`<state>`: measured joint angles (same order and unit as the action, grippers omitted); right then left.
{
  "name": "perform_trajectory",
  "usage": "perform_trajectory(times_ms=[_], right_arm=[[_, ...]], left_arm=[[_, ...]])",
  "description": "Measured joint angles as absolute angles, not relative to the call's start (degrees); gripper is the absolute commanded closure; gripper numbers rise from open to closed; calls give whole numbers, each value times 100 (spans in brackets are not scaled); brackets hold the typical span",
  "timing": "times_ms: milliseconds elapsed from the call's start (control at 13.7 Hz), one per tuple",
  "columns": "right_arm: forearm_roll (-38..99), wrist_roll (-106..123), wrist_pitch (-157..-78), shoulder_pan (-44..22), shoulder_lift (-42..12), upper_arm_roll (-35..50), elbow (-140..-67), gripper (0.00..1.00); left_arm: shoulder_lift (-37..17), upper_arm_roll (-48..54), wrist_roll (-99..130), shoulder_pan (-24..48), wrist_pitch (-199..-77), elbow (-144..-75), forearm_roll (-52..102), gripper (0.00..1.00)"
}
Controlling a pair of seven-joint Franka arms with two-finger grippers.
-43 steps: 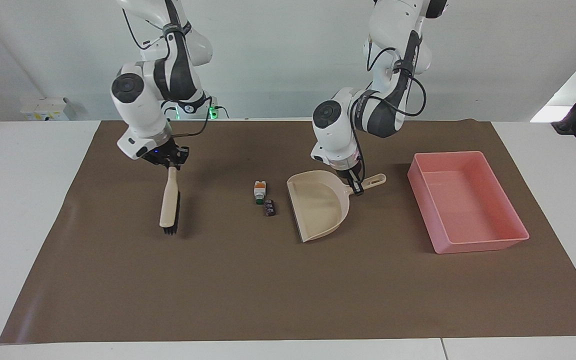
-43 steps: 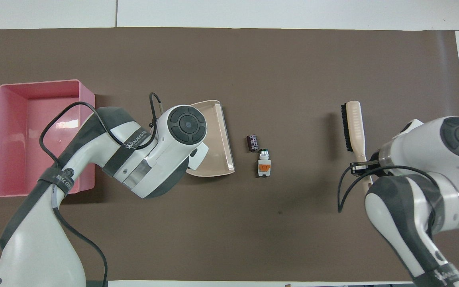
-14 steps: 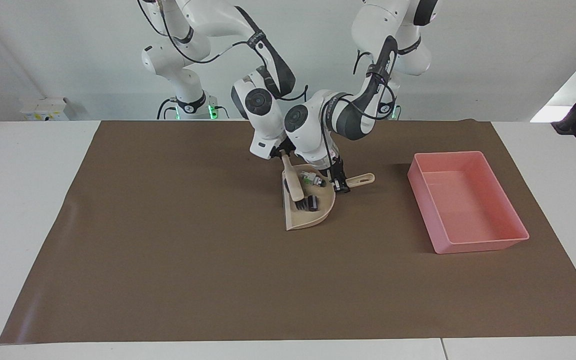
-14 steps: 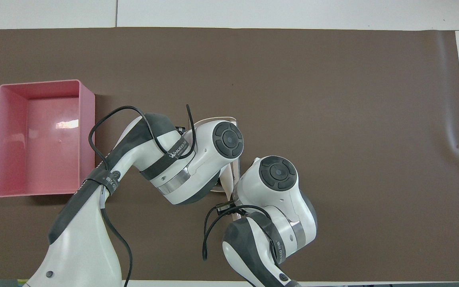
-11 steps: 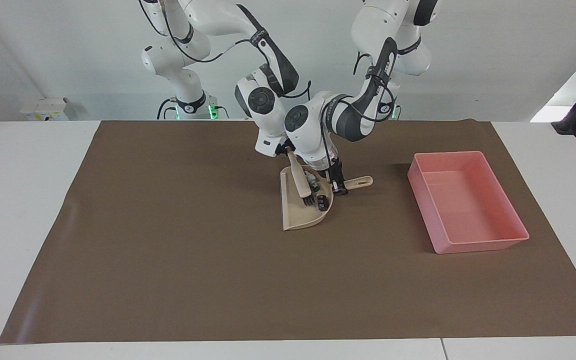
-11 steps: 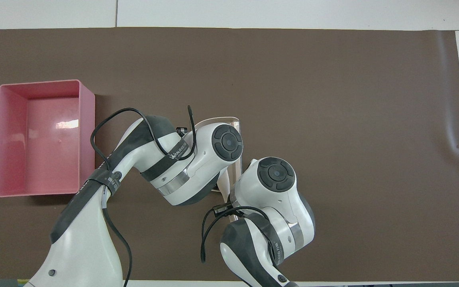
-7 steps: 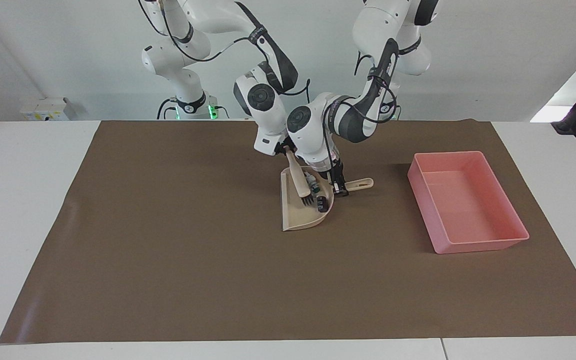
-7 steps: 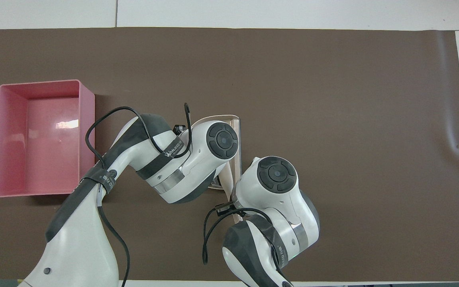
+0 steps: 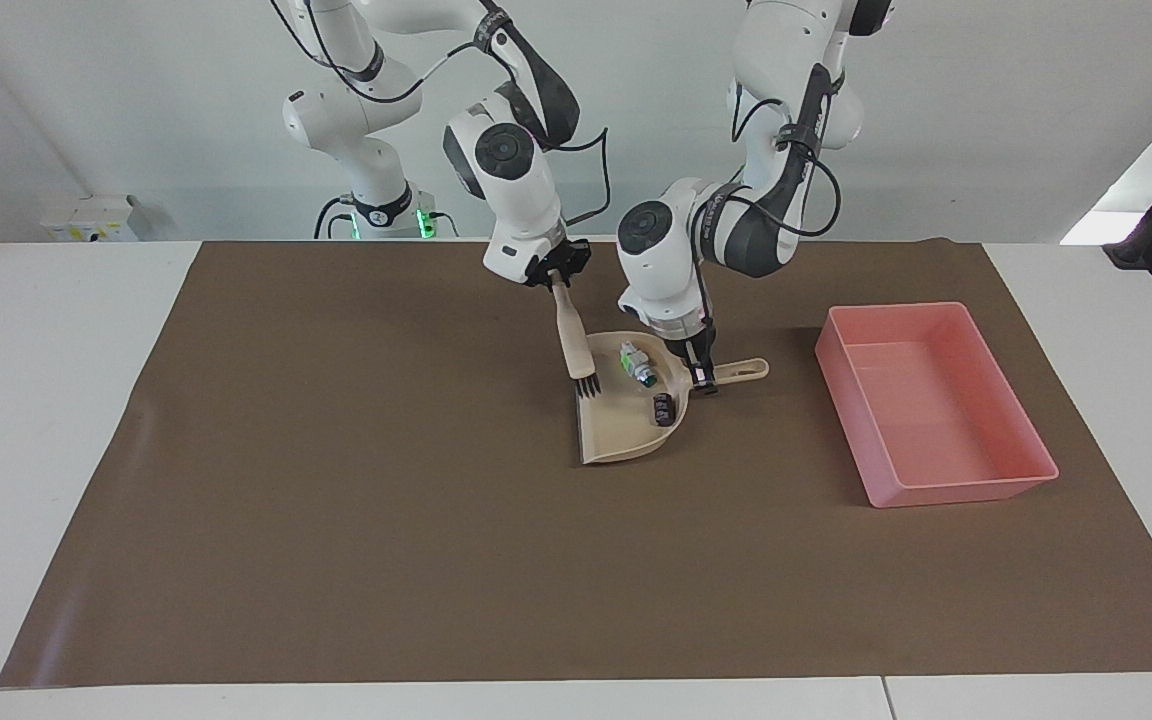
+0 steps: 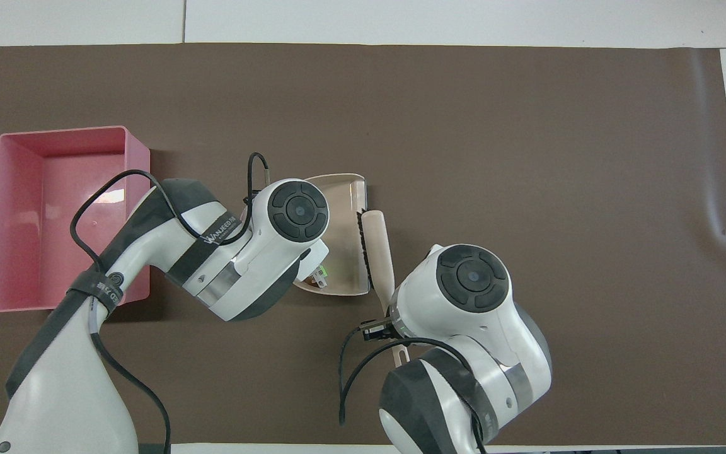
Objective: Clean e-waste and dump in bin
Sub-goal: 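Lift the dustpan with the left gripper while the right gripper returns the brush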
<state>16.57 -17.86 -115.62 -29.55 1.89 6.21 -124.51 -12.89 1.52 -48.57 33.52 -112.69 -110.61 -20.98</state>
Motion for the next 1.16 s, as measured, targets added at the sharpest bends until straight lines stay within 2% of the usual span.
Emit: perform_trajectory(times_ms=[291, 655, 874, 1165], right_arm=[[804, -1713, -10874, -1793, 456, 594, -12246, 100], [-327, -722, -10392, -278, 437, 565, -12226, 100], [-938, -150, -10303, 442, 354, 562, -12373, 100], [-1051, 482, -10294, 1162, 254, 571, -12728, 100]], left_arm=[[-995, 143, -5360, 3026, -11266, -11073, -2022, 100], [-587, 126, -6026, 2404, -11166, -11113, -2015, 100], [-232, 106, -6562, 1786, -11090, -11158, -2013, 100], [173, 78, -7111, 703, -10958, -11177, -1896, 100]])
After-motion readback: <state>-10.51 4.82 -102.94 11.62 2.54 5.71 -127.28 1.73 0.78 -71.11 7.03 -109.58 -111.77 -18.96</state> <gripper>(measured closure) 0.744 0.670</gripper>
